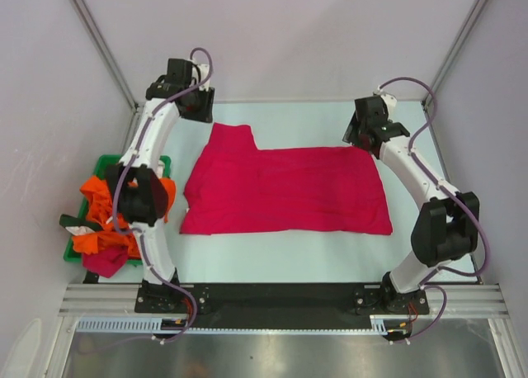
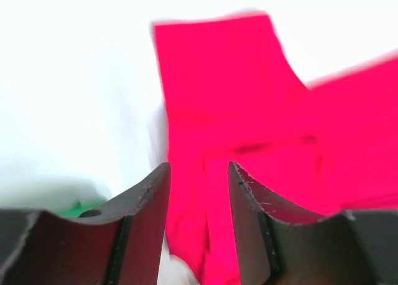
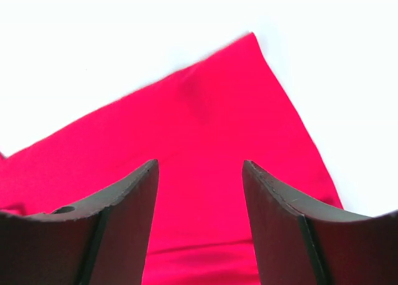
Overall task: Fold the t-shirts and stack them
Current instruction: Fold the flattened tshirt in 1/3 of the way
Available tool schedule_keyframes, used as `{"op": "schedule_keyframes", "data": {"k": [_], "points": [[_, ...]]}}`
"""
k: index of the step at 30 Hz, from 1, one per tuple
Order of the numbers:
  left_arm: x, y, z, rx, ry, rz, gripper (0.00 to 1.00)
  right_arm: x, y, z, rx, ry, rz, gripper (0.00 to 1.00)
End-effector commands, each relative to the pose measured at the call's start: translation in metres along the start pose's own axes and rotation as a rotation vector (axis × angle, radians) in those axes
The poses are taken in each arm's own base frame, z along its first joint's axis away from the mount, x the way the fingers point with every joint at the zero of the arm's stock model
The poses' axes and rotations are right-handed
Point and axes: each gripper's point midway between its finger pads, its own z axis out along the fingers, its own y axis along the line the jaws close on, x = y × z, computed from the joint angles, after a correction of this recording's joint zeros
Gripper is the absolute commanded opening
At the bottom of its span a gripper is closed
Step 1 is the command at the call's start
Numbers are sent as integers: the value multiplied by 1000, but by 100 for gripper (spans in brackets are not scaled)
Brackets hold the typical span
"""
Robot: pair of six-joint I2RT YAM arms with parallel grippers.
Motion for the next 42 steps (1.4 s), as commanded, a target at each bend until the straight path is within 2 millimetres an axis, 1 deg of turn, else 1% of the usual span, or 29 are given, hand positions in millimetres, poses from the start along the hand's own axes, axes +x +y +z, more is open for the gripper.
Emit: {"op": "schedule_keyframes", "data": {"k": [1,2,4,5,7,8,9,10,13,14,15,16,18,19,21,23,24,28,34,36,40,42], "points": [[9,26,58,-104,98,-30,47,-4,11,17,-12,-2,-67,61],[20,29,80,-108,137,-24,46,-3,13,20,-16,-2,-68,60],[15,34,94,-114,125,-7,45,3,17,25,-22,10,-81,59],[24,36,111,-110,151,-1,44,5,18,27,-23,12,-89,59],[12,42,123,-119,102,6,43,9,21,30,-23,14,-111,59],[8,45,127,-123,82,8,43,10,26,30,-30,9,-124,59],[9,52,132,-154,76,7,44,11,27,31,-29,5,-139,59],[-2,57,136,-167,31,6,44,12,28,32,-29,6,-146,59],[-13,64,147,-182,-14,15,47,15,35,33,-39,2,-162,59],[-13,65,151,-185,-14,17,47,17,36,34,-40,3,-163,59],[-19,67,156,-190,-30,23,48,18,39,33,-45,2,-172,59],[-19,69,160,-196,-28,22,49,19,40,34,-46,1,-174,59],[-26,72,162,-204,-45,26,50,24,41,38,-39,10,-181,59],[-22,71,169,-199,-36,31,50,25,41,39,-39,14,-180,59],[-24,70,171,-193,-43,39,51,29,43,41,-39,22,-182,59],[-17,67,178,-170,-26,44,51,32,43,43,-36,29,-180,59],[-17,67,179,-169,-24,48,54,33,42,44,-33,32,-179,59],[-9,69,186,-172,-1,55,59,35,42,44,-34,34,-178,59],[-12,66,190,-158,-12,60,64,36,43,42,-43,32,-176,59],[-13,66,190,-156,-16,58,64,37,42,43,-42,37,-175,58],[-6,62,195,-146,2,70,63,41,42,42,-46,42,-176,58],[-3,61,198,-142,13,76,58,44,40,42,-49,49,-175,58]]}}
